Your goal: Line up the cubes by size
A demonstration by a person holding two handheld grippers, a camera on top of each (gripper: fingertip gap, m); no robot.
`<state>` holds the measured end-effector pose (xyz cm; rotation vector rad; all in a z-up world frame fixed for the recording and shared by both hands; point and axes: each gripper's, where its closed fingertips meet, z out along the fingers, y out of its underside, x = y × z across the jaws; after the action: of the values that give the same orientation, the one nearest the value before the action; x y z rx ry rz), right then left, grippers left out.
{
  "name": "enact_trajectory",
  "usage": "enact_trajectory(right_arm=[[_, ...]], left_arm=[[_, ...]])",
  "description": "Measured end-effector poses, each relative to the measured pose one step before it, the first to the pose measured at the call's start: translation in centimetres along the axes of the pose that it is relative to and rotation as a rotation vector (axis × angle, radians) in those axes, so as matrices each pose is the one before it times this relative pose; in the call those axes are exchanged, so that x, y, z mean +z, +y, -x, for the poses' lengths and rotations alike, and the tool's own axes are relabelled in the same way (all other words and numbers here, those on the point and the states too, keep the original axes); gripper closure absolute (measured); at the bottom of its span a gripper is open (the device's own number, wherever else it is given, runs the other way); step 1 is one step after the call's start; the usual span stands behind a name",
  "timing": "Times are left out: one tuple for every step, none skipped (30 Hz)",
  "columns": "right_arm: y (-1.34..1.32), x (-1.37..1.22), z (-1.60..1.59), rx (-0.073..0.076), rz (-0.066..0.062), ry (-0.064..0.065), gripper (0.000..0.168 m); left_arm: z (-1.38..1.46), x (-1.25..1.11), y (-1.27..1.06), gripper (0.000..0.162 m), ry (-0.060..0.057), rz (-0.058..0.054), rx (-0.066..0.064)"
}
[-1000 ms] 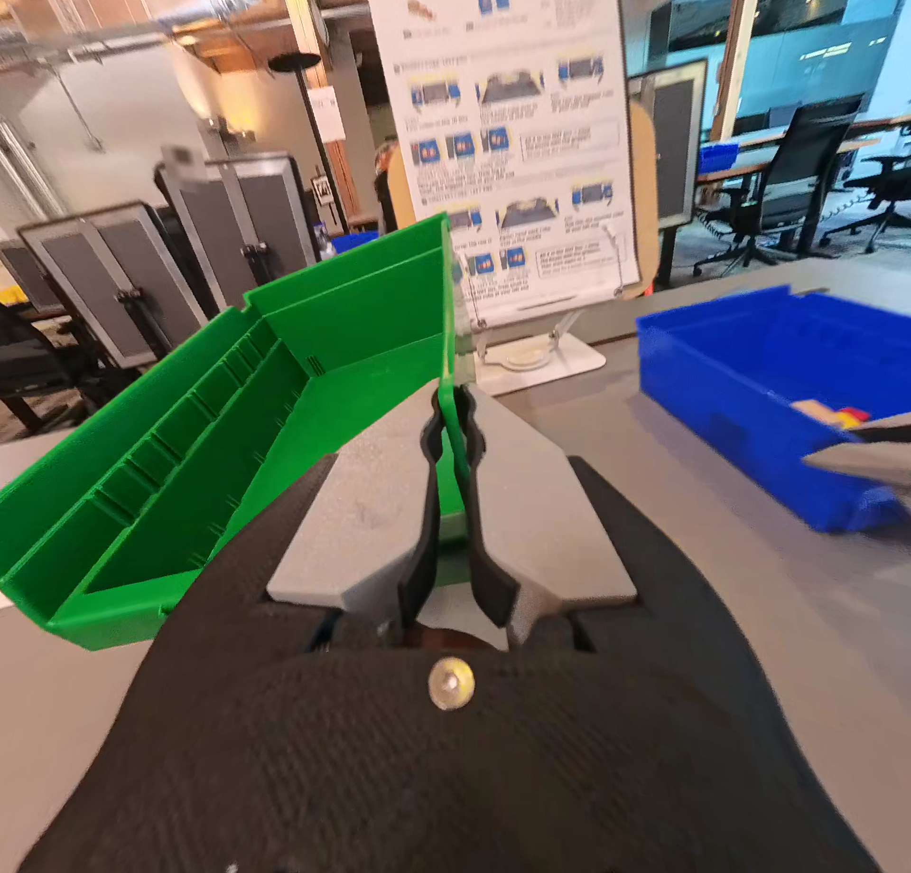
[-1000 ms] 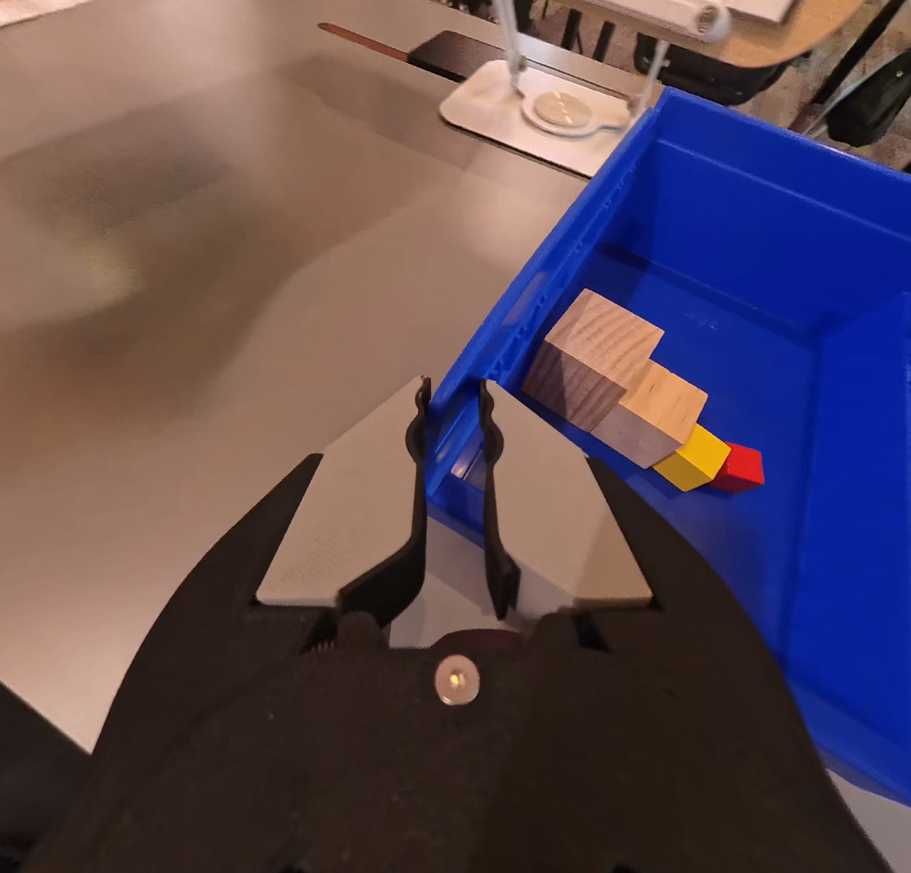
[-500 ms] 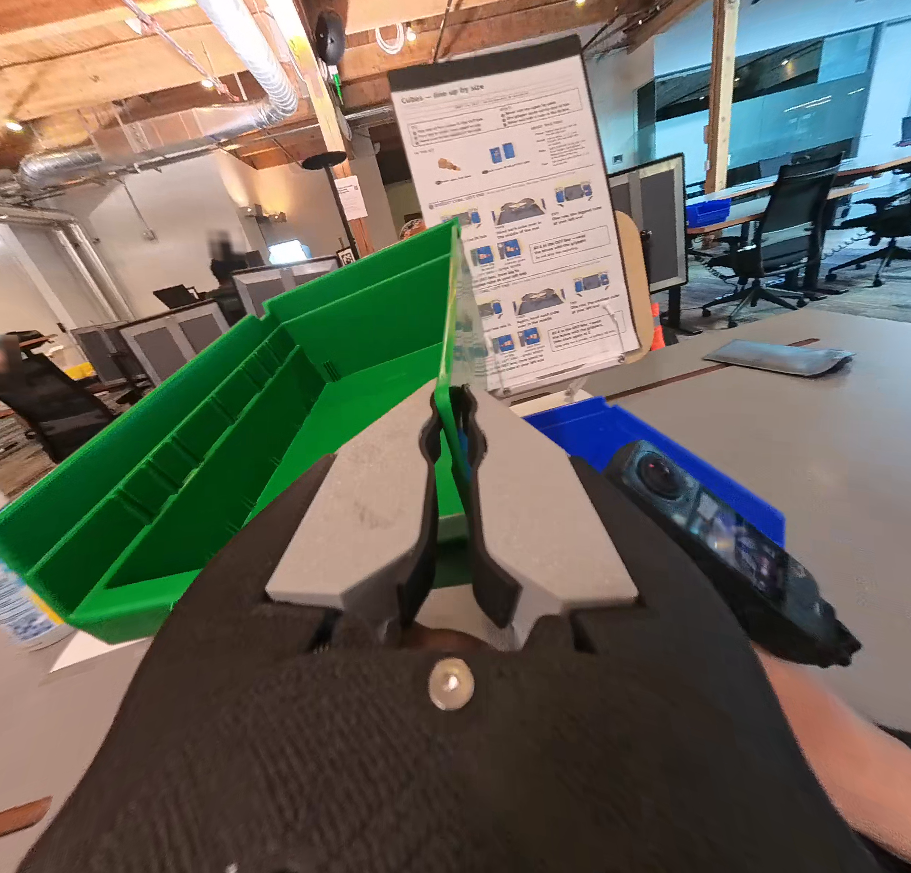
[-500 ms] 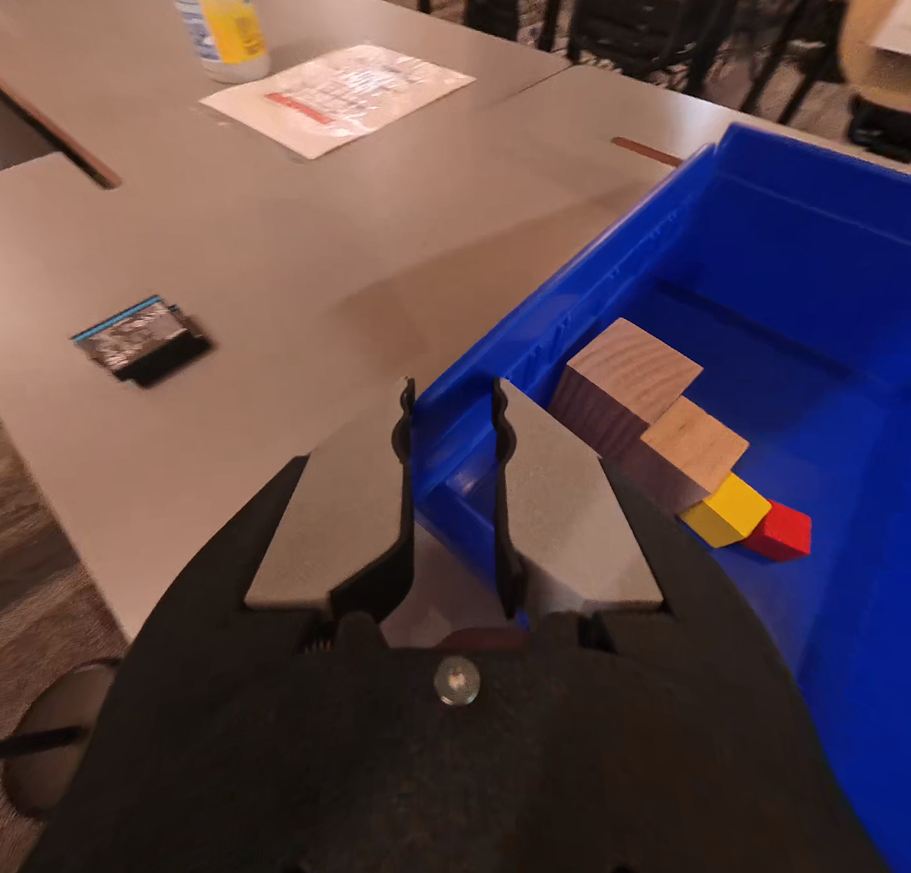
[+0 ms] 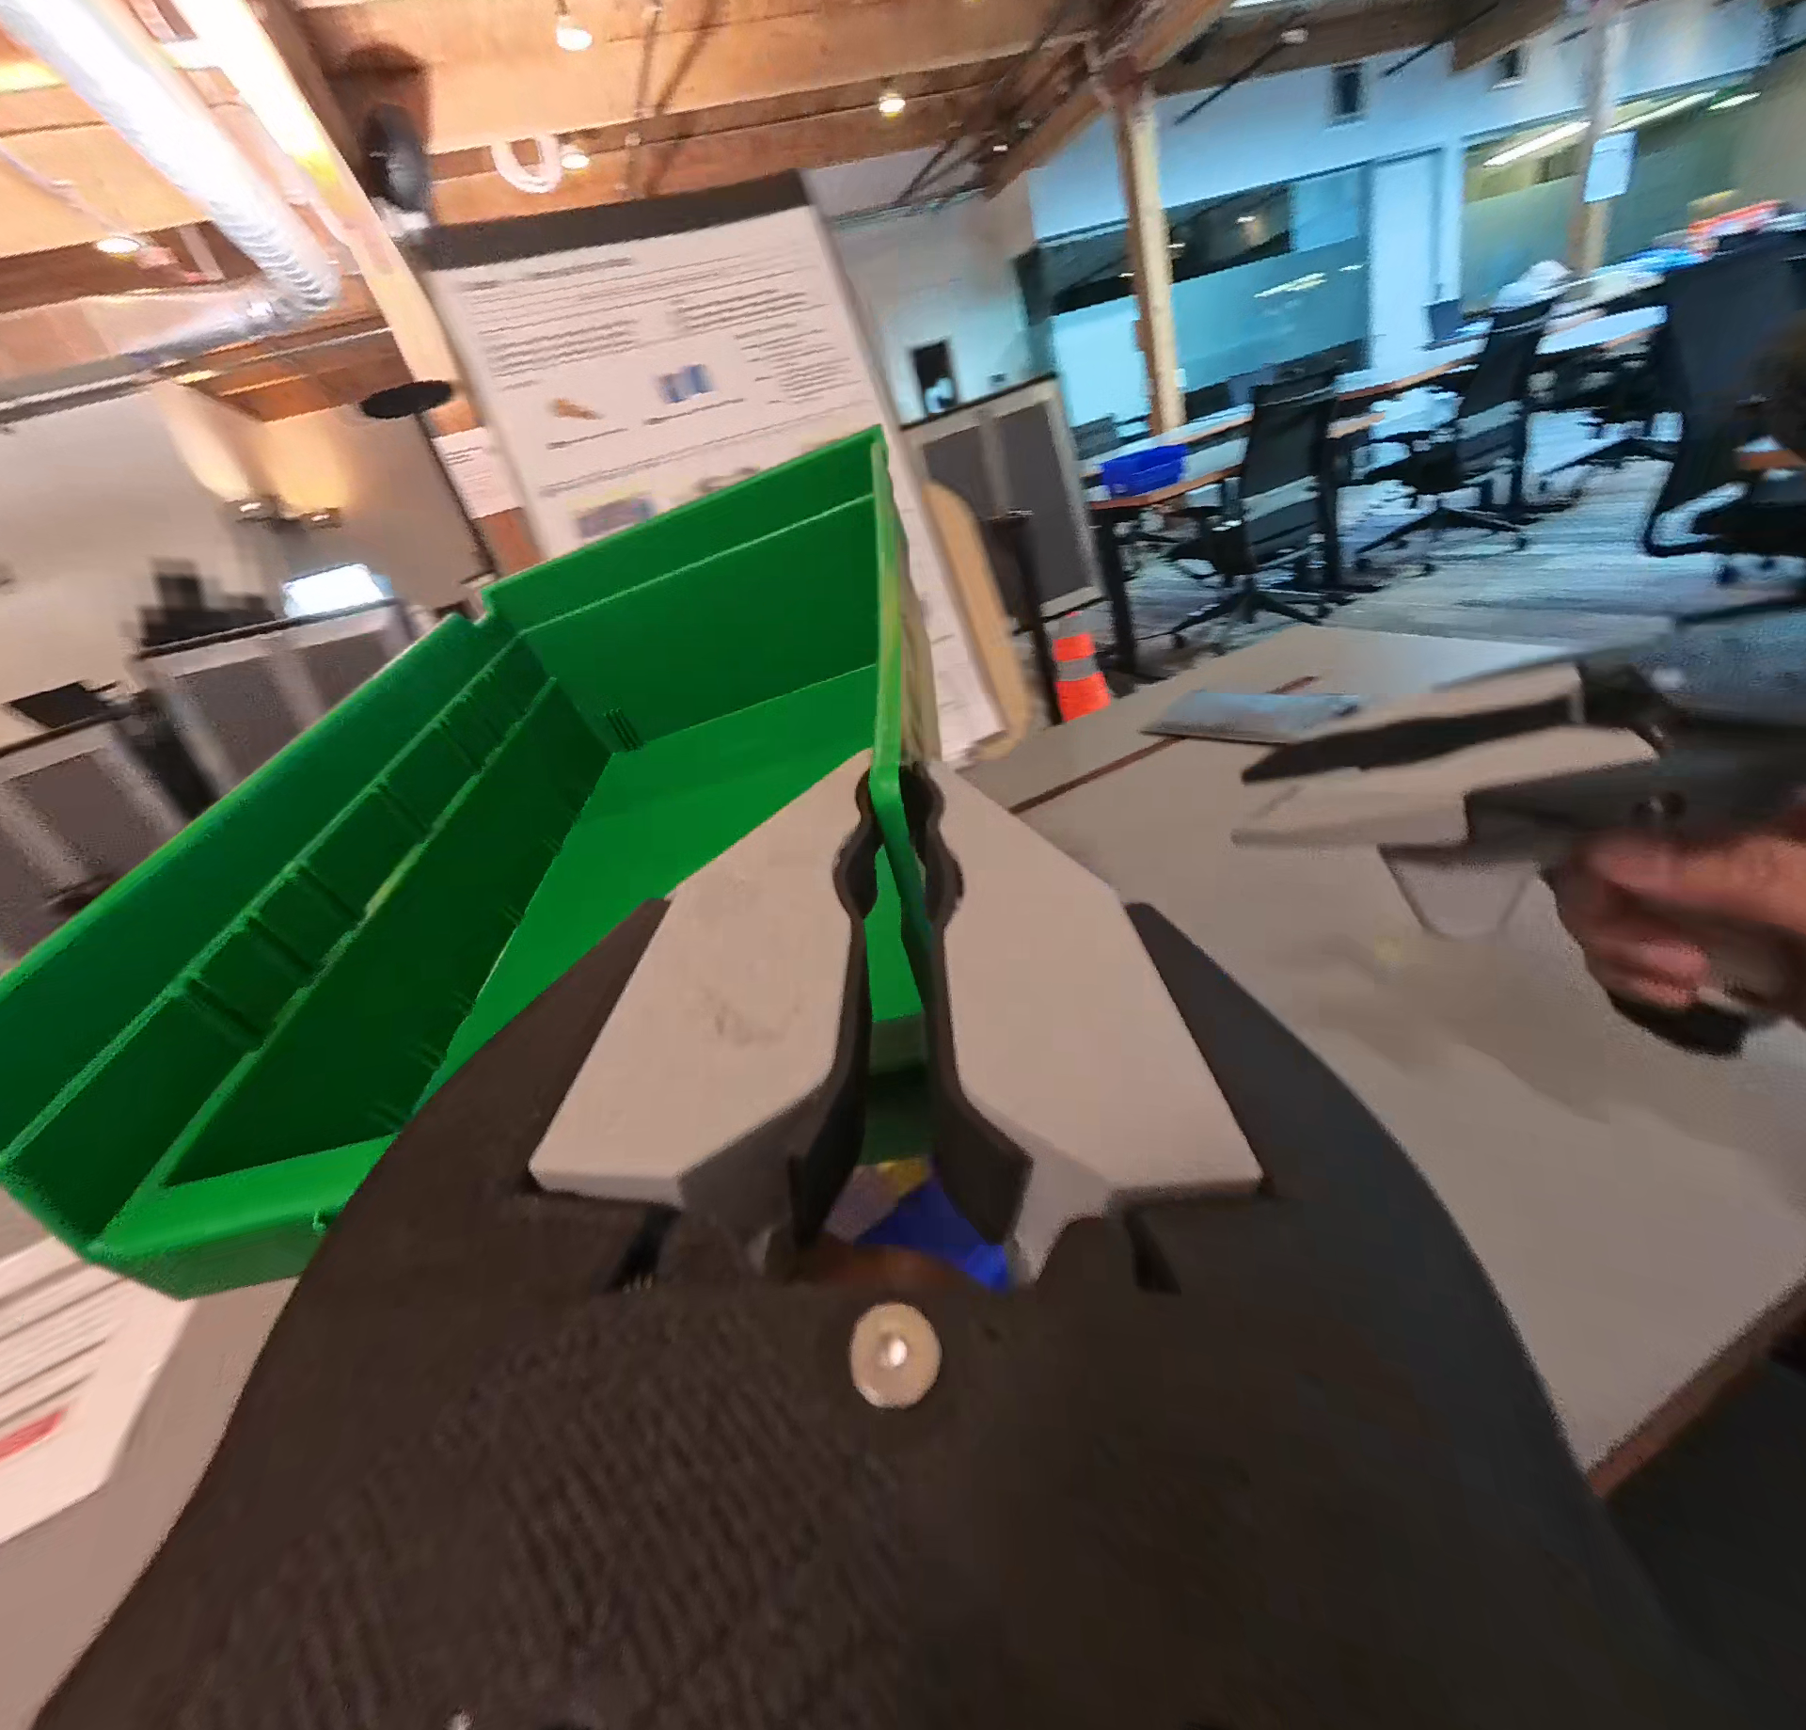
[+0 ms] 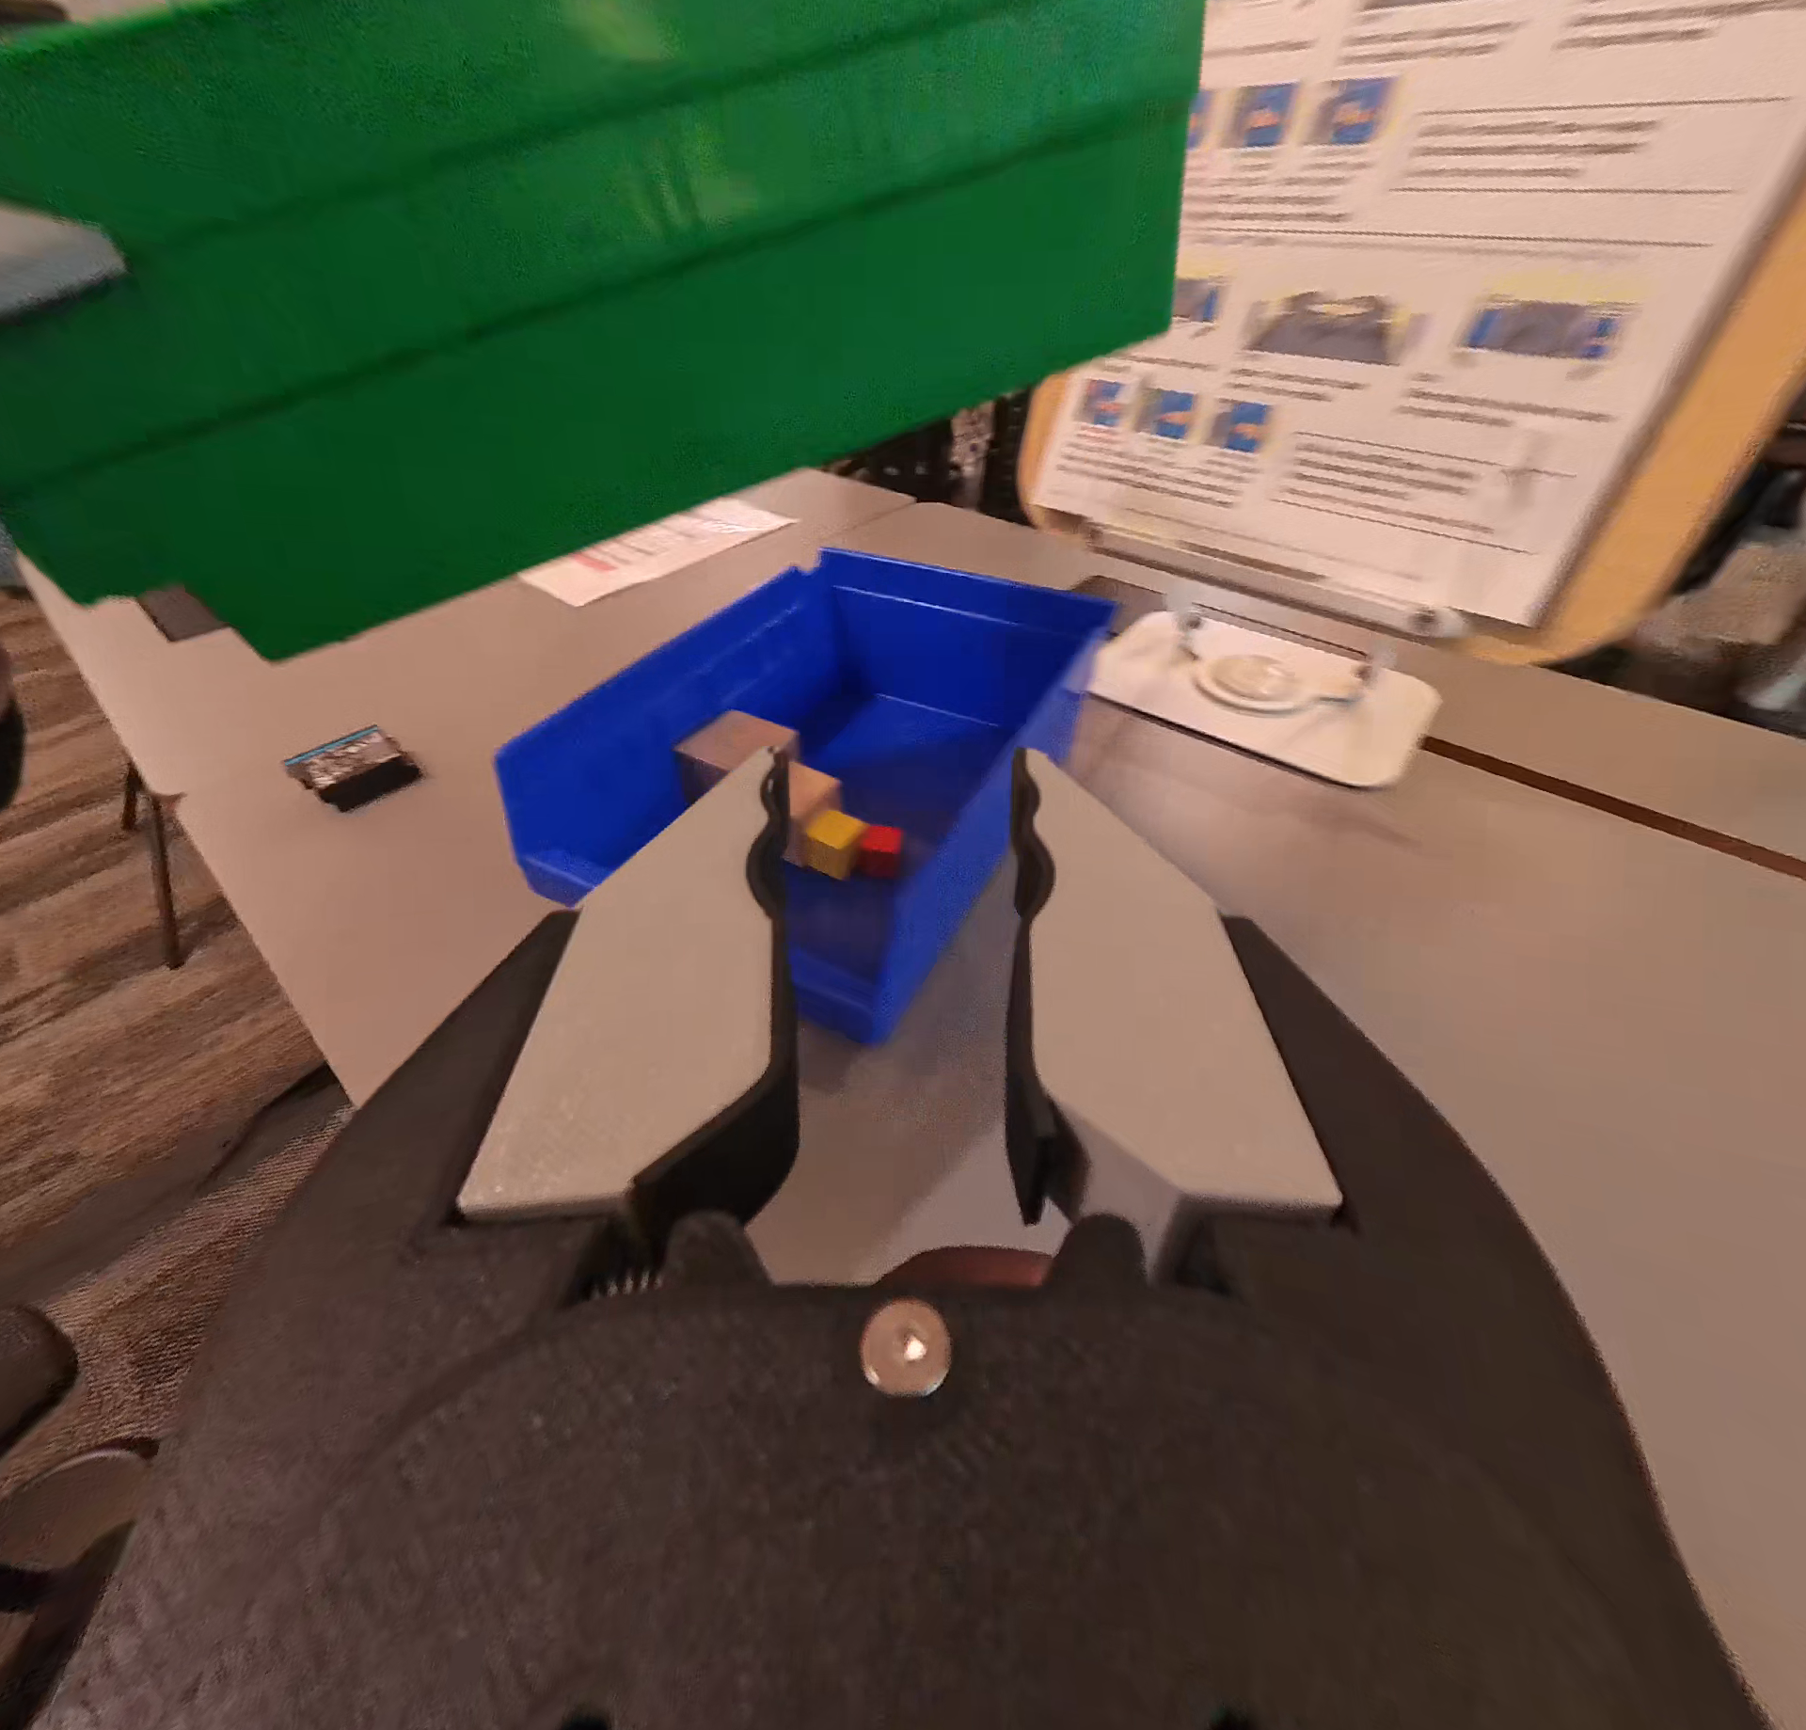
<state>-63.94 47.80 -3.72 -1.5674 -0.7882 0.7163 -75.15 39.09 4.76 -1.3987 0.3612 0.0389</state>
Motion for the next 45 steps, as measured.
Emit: enact_trajectory(right_arm=[[-0.051,-1.618,-1.62,0.0063,-0.0028,0.0158,0.125],[0.016,-1.523,-1.521,0.0005,-0.0023,0.0144,0.125],[0.095,-1.457,-1.606,-0.003,-0.0009,0.0252,0.124],[0.092,-1.373,-1.7,-0.0043,-0.0047,0.0356,0.124],[0.097,-1.264,-1.652,-0.0058,-0.0067,0.0338,0.124],[0.132,-1.115,-1.538,-0.0039,-0.0053,0.0273,0.124],[0.179,-0.981,-1.408,0.0015,-0.0023,0.0209,0.123],[0.253,-0.83,-1.229,0.0147,0.0007,0.0135,0.124],[0.229,-0.698,-0.942,0.0271,-0.0048,0.0033,0.124],[0.225,-0.556,-0.545,0.0247,-0.0086,-0.0109,0.124],[0.387,-0.427,-0.32,0.0132,0.0015,-0.0134,0.123],[0.577,-0.313,-0.377,-0.0025,0.0128,-0.0001,0.123],[0.679,-0.206,-0.539,-0.0155,0.0182,0.017,0.122],[0.753,-0.111,-0.59,-0.0188,0.0219,0.0245,0.121],[0.723,-0.067,-0.473,-0.014,0.0213,0.0194,0.122],[0.653,-0.086,-0.33,-0.0065,0.0193,0.0104,0.125],[0.472,-0.085,-0.177,0.0002,0.0103,0.0012,0.119],[0.415,-0.104,-0.172,0.001,0.0086,0.0,0.119],[0.344,-0.093,-0.372,0.0005,0.0064,0.0121,0.119],[0.269,-0.053,-0.512,-0.001,0.0026,0.0204,0.12],[0.306,0.025,-0.455,0.0003,0.0044,0.0161,0.12],[0.378,0.084,-0.264,0.0054,0.0113,0.0065,0.12],[0.414,0.089,0.002,0.0094,0.0137,-0.0043,0.12],[0.378,0.038,0.263,0.0064,0.0125,-0.0135,0.119],[0.342,-0.014,0.378,-0.0012,0.0106,-0.0121,0.119],[0.315,-0.054,0.354,-0.0092,0.008,-0.0042,0.118],[0.316,-0.082,0.414,-0.0161,0.0076,-0.0014,0.119],[0.371,-0.048,0.531,-0.015,0.0111,-0.0036,0.119],[0.391,0.003,0.845,-0.0079,0.0122,-0.0168,0.119],[0.403,0.125,1.338,-0.0023,0.0128,-0.0391,0.12],[0.467,0.279,1.654,-0.0051,0.018,-0.0509,0.12],[0.52,0.503,1.616,-0.0104,0.0233,-0.0422,0.12],[0.503,0.705,1.478,-0.0188,0.0244,-0.0287,0.12],[0.46,0.893,1.21,-0.0289,0.0243,-0.0131,0.121],[0.425,0.996,0.789,-0.0349,0.0255,0.0059,0.122],[0.314,0.968,0.219,-0.0282,0.0205,0.0305,0.125],[0.323,0.878,-0.05,-0.0198,0.0204,0.0338,0.127],[0.433,0.705,-0.319,-0.0088,0.0289,0.0351,0.128],[0.482,0.49,-0.822,-0.0041,0.029,0.0479,0.132],[0.546,0.285,-1.363,-0.0114,0.0265,0.0654,0.138],[0.575,0.121,-1.138,-0.0197,0.021,0.0408,0.168],[0.451,-0.045,-0.742,-0.0062,0.0096,0.0103,0.168],[0.649,-0.128,-1.229,0.0163,0.0209,0.0369,0.168],[0.746,-0.102,-1.471,0.0006,0.0256,0.0445,0.168],[0.812,-0.044,-1.705,-0.0069,0.0253,0.0554,0.168]], left_arm=[[-2.138,0.885,0.035,0.161,0.0419,-0.0013,0.007],[-2.126,0.93,0.06,0.161,0.0407,-0.0008,0.0058],[-2.079,0.961,0.069,0.16,0.04,-0.0007,0.0014],[-1.986,1.03,0.13,0.16,0.0385,0.0024,-0.0028],[-1.87,1.1,0.207,0.16,0.0343,0.0041,-0.0032],[-1.791,1.195,0.334,0.159,0.0334,0.0079,-0.003],[-1.742,1.246,0.469,0.159,0.0339,0.0108,-0.004],[-1.648,1.293,0.527,0.159,0.0297,0.0099,-0.0035],[-1.576,1.293,0.601,0.159,0.03,0.0133,-0.0011],[-1.516,1.28,0.673,0.158,0.0318,0.018,-0.0014],[-1.394,1.268,0.627,0.158,0.0292,0.0168,-0.0023],[-1.218,1.248,0.611,0.158,0.0236,0.0155,0.002],[-1.039,1.25,0.626,0.158,0.0164,0.0135,0.0091],[-1.005,1.252,0.646,0.158,0.0192,0.0113,-0.0029],[-0.894,1.249,0.785,0.157,0.0141,0.0167,-0.0041],[-0.82,1.245,0.875,0.157,0.0085,0.0212,-0.0004],[-0.959,1.262,0.933,0.158,0.0182,0.0234,-0.0011],[-1.027,1.276,0.865,0.159,0.0202,0.017,-0.0005],[-0.732,1.254,0.596,0.16,-0.0047,0.0031,0.0137],[-0.607,1.175,0.494,0.159,-0.0089,0.0038,0.0168],[-0.452,1.052,0.362,0.16,-0.0122,0.0014,0.0128],[-0.316,0.929,0.561,0.16,-0.0101,0.0194,0.0222],[-0.527,0.769,0.858,0.158,0.0129,0.0431,0.028],[-0.394,0.374,0.749,0.155,0.0106,0.0385,0.02],[0.239,-0.23,0.203,0.156,-0.0201,0.0021,0.0061],[0.39,-0.723,-0.014,0.15,-0.0116,-0.0173,0.0109],[0.512,-1.001,0.045,0.142,-0.003,-0.0107,-0.0005],[0.673,-1.233,0.141,0.136,0.0003,-0.0022,-0.0193],[0.704,-1.429,0.231,0.131,0.0102,0.0021,-0.0296],[0.829,-1.639,0.271,0.131,0.0097,0.0001,-0.0356],[0.962,-1.809,0.281,0.13,0.0071,-0.0072,-0.0352],[1.073,-1.885,0.322,0.129,0.0015,-0.0121,-0.0342],[1.167,-1.871,0.408,0.129,-0.0033,-0.0112,-0.0311],[1.295,-1.764,0.531,0.13,-0.0116,-0.0059,-0.0259],[1.495,-1.6,0.751,0.13,-0.0235,0.0036,-0.0173],[1.784,-1.418,0.962,0.13,-0.0394,0.012,-0.0057],[2.126,-1.17,1.176,0.129,-0.0565,0.0196,0.007],[2.469,-0.919,1.408,0.129,-0.0714,0.0286,0.0131],[2.627,-0.695,1.523,0.13,-0.0764,0.0341,0.0068],[2.462,-0.465,1.494,0.13,-0.0628,0.0321,-0.001],[2.245,-0.264,1.372,0.13,-0.049,0.0266,-0.0093],[2.193,-0.136,1.236,0.13,-0.0489,0.0227,-0.0198],[1.946,-0.025,1.029,0.131,-0.0387,0.0184,-0.0225],[1.665,0.11,0.856,0.132,-0.0294,0.0133,-0.0158],[1.552,0.236,0.773,0.134,-0.033,0.0143,-0.0058]])
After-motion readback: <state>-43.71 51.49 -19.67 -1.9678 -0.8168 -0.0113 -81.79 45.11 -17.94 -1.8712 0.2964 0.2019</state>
